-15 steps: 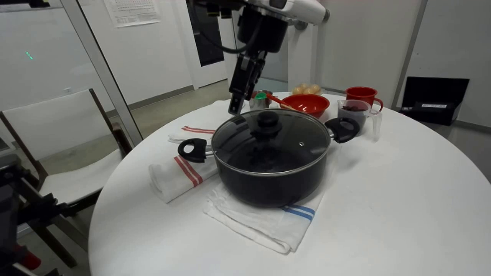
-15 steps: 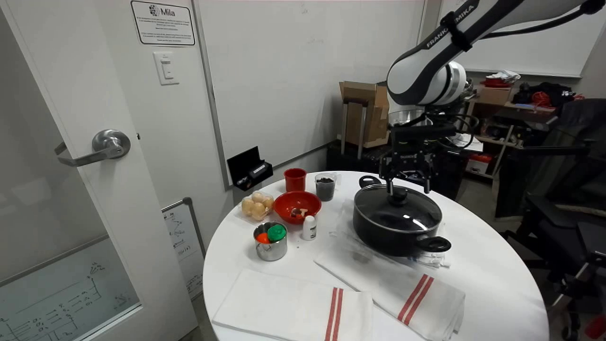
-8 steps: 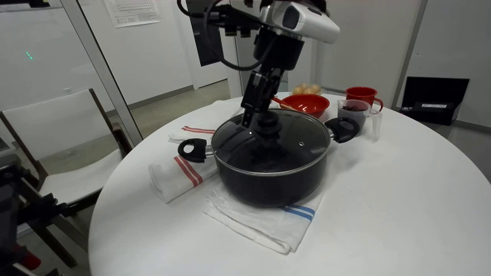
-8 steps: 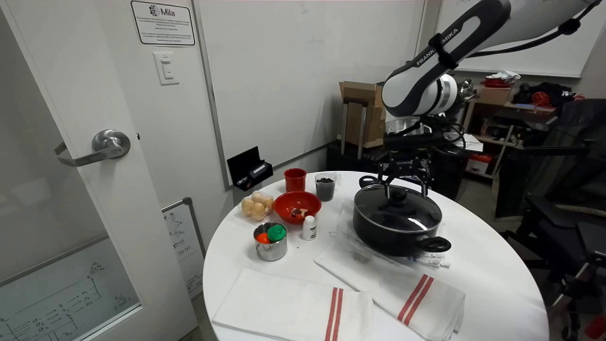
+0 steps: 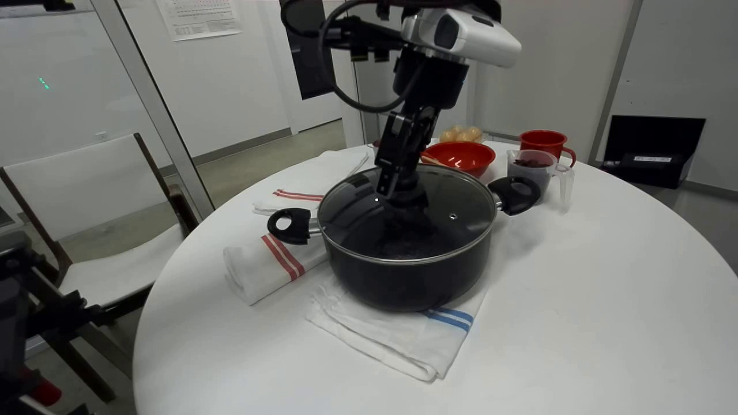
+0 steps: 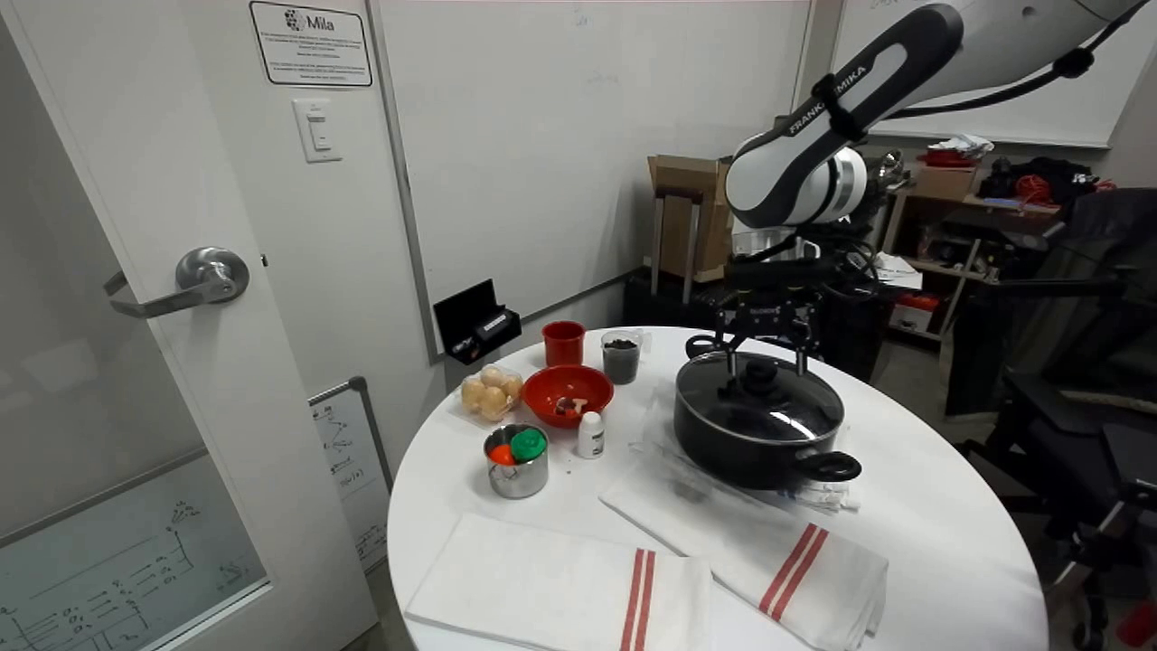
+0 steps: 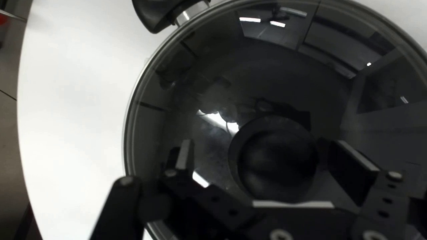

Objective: Remove the lid from the pot

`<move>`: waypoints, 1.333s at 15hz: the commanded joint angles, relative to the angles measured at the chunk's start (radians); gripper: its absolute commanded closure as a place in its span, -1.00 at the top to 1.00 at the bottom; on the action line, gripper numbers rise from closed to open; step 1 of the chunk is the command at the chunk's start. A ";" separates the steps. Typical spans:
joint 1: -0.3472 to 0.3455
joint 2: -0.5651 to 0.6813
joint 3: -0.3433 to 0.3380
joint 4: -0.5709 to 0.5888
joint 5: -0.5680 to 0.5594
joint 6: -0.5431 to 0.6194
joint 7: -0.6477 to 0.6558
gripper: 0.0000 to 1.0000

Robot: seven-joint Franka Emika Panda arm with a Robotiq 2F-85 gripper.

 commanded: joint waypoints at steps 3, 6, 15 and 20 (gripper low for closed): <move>-0.001 0.020 0.001 0.023 0.007 0.053 0.034 1.00; -0.002 0.018 0.004 0.021 0.006 0.064 0.027 0.34; -0.003 -0.009 0.011 -0.001 0.010 0.081 0.011 -0.49; 0.017 -0.080 0.007 -0.076 -0.003 0.123 -0.009 -0.49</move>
